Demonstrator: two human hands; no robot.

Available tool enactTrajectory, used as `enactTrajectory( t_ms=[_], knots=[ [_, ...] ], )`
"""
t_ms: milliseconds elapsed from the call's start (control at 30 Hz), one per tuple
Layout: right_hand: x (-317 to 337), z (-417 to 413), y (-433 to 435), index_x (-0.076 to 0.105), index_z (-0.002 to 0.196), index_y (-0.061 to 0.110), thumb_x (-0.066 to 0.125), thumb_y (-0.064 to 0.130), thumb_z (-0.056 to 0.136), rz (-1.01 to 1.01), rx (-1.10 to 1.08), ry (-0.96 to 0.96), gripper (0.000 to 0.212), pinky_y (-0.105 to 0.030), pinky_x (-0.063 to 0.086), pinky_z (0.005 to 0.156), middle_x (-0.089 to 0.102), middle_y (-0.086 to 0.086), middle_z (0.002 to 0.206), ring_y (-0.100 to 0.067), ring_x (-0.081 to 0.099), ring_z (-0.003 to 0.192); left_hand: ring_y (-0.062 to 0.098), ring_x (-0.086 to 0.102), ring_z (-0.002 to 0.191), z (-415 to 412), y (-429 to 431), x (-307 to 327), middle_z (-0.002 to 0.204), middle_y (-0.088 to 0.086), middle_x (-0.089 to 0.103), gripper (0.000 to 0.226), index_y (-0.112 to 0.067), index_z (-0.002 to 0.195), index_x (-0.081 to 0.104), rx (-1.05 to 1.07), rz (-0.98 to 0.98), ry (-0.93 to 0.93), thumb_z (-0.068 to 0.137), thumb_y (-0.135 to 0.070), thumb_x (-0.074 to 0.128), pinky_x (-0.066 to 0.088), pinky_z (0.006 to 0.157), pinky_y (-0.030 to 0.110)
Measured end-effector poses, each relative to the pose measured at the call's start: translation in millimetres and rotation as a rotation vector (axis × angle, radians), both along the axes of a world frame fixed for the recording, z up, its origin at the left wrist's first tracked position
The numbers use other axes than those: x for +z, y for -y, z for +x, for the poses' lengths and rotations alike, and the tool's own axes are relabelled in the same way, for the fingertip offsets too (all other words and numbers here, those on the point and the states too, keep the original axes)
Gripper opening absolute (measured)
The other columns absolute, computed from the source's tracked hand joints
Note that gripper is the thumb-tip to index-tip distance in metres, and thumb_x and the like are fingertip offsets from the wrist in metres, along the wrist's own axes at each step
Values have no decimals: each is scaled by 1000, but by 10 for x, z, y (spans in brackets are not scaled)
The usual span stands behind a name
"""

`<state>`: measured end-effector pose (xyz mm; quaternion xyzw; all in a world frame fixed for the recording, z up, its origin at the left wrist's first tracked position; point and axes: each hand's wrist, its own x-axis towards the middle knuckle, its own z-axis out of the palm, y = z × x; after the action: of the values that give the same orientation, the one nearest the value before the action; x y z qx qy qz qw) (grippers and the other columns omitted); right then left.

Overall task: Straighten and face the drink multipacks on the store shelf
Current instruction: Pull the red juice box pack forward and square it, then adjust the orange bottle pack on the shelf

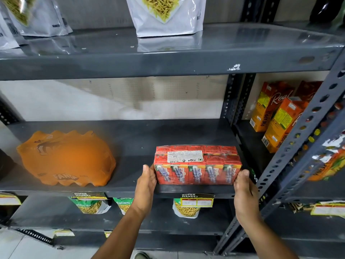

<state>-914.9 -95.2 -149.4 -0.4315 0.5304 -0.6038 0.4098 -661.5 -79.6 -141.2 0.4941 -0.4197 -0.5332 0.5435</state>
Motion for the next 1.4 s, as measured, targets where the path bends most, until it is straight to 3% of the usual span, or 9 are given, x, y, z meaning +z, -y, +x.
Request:
enactTrajectory(
  t_ms=[333,433,567,733,867,1033,1133,1267,1400],
  knots=[
    [20,155,-5,52,69,35,34,62,92,-71,-125,50,40,-23,36,62,57,21,63,9,49,58,-7,56,120,42,-36,153,121,-24,68,63,-37,124,54,-16,38,84,82,-75,28,40,101,13],
    [61,308,-85,62,116,10,41,67,89,-168,-176,5,66,-21,49,85,67,-7,113,-7,63,98,-9,48,126,155,-178,225,127,-29,61,57,-36,130,49,53,-2,123,88,-69,32,38,101,10],
    [161,721,-344,36,144,-2,45,36,100,-539,-123,-308,59,-47,34,113,34,-28,151,-39,34,141,6,33,143,455,-505,226,154,-3,39,88,-14,147,36,234,-190,231,82,-71,48,26,115,27],
    [482,1493,-441,44,141,22,49,40,95,-455,228,-310,49,-44,37,113,47,4,147,-16,41,139,-10,56,94,1289,-841,216,101,-24,65,25,-31,106,62,598,-377,244,91,-42,46,45,85,13],
    [558,2135,-315,46,141,33,46,57,92,-362,417,-467,54,-14,33,107,49,26,135,7,44,127,20,45,134,2406,-788,286,148,14,45,75,-4,144,38,970,-172,346,91,-57,32,36,111,32],
    [547,3137,-141,52,134,31,35,68,85,-30,547,-245,64,-5,33,94,53,18,136,1,47,125,48,44,128,3234,-467,341,138,34,47,85,6,131,47,642,69,178,89,-65,26,38,107,56],
    [417,3549,-198,53,131,35,28,70,87,14,500,-140,61,-20,45,99,60,17,125,4,57,114,20,67,99,3325,-496,267,106,8,74,76,-10,109,67,450,48,149,85,-74,33,54,77,28],
    [313,3781,-325,48,136,24,26,87,75,25,334,-104,90,-10,46,80,62,7,123,5,60,106,19,66,92,3442,-546,94,98,17,71,77,-7,100,66,319,-11,139,82,-77,41,53,89,43],
    [292,3918,-420,49,126,25,27,62,93,34,203,-123,54,-4,44,72,62,14,109,15,60,94,12,64,89,3569,-516,54,89,6,69,65,-17,87,64,245,-4,138,83,-77,39,50,89,37]
  ],
)
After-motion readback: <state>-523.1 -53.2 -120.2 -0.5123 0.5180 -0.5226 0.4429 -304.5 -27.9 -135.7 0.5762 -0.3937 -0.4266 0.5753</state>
